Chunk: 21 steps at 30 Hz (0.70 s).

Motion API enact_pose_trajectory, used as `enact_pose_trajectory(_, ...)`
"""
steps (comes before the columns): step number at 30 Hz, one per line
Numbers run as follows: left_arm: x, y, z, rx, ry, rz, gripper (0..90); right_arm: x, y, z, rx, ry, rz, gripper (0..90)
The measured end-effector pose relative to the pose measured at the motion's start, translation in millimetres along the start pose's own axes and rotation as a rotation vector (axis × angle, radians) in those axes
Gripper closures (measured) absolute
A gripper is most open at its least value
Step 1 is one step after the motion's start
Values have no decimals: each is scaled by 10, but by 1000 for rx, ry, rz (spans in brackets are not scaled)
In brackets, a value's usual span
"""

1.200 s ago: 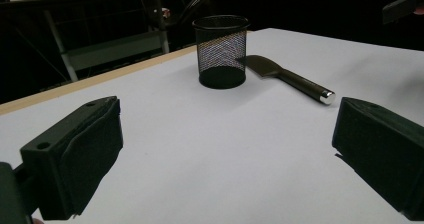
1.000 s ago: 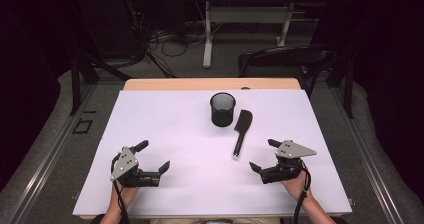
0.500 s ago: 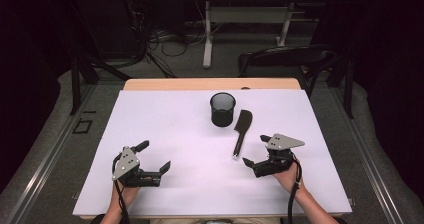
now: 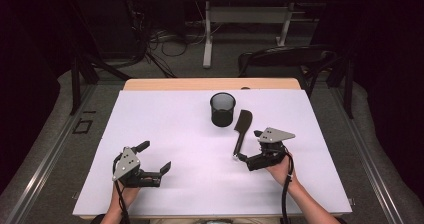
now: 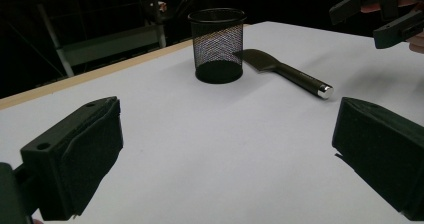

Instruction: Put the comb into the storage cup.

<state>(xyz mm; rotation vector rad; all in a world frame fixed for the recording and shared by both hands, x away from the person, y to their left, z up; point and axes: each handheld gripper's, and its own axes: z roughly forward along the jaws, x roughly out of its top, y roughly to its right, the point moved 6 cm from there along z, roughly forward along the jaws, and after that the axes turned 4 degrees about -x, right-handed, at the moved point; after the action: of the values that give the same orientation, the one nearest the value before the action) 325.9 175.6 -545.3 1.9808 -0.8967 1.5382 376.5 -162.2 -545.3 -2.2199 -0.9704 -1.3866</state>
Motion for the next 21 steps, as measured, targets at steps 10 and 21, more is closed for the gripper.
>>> enact_pose_trajectory(10,0,6,-3,3,-2,1,0,80,-21,152,11,-18,-4,0)
enact_pose_trajectory(21,-1,14,1,4,-7,4,0,94,-35,322,12,-70,-7,179)
